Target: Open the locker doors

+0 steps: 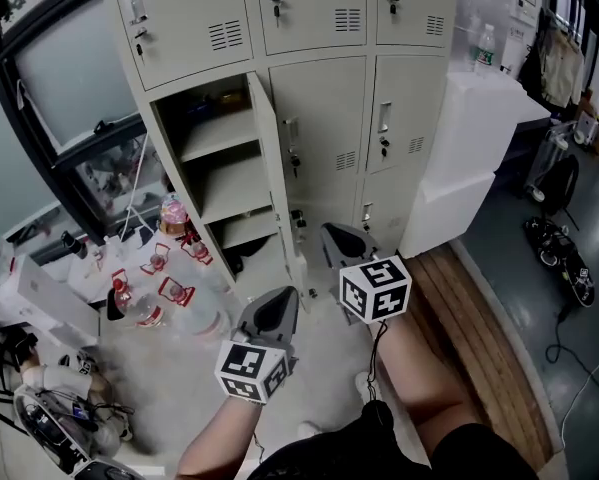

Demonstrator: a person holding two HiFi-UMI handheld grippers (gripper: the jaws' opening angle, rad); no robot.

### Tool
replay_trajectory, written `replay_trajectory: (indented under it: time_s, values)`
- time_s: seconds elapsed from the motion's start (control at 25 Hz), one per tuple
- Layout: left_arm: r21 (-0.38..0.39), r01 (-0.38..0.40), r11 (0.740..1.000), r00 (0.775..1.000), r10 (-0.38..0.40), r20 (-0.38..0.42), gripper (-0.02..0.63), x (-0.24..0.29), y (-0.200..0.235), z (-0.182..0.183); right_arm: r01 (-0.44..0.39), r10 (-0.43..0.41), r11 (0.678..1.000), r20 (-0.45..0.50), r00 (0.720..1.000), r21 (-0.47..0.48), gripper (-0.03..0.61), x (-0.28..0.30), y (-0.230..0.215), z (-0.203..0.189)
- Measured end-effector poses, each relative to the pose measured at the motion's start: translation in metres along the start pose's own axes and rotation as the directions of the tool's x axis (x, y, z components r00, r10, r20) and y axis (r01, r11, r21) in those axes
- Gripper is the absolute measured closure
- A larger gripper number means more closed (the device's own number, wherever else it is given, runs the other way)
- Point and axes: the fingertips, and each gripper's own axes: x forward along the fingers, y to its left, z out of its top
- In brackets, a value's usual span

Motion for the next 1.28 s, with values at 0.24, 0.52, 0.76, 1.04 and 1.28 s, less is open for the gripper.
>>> replay_trajectory:
  time_s: [0.24, 0.52, 0.76, 1.04, 1.28]
  values:
    - [-0.004, -0.035, 0.999, 0.999, 0.035, 0.005, 0.611, 0.039, 0.000, 0.001, -0.048, 0.048, 0.999, -0.011, 0.999, -0.014, 0.558, 0.029, -0.032, 0.004]
    - [-0.025, -0.113, 0.993, 0.994, 0.113, 0.012, 0.611, 0.099, 0.005, 0.009, -0.139, 0.138, 0.990, -0.043, 0.989, -0.031, 0.525, 0.084, -0.079, 0.009]
    - [-0.030, -0.187, 0.982, 0.982, 0.187, 0.005, 0.611, 0.141, 0.011, 0.006, -0.209, 0.206, 0.977, -0.052, 0.977, -0.045, 0.500, 0.132, -0.110, 0.011]
    - [-0.023, -0.259, 0.966, 0.966, 0.259, 0.002, 0.611, 0.174, 0.016, 0.004, -0.286, 0.281, 0.955, -0.070, 0.957, -0.076, 0.469, 0.182, -0.122, 0.012]
    - [-0.021, -0.317, 0.948, 0.949, 0.317, -0.003, 0.611, 0.183, 0.017, 0.000, -0.319, 0.309, 0.941, -0.095, 0.946, -0.116, 0.436, 0.224, -0.120, 0.009]
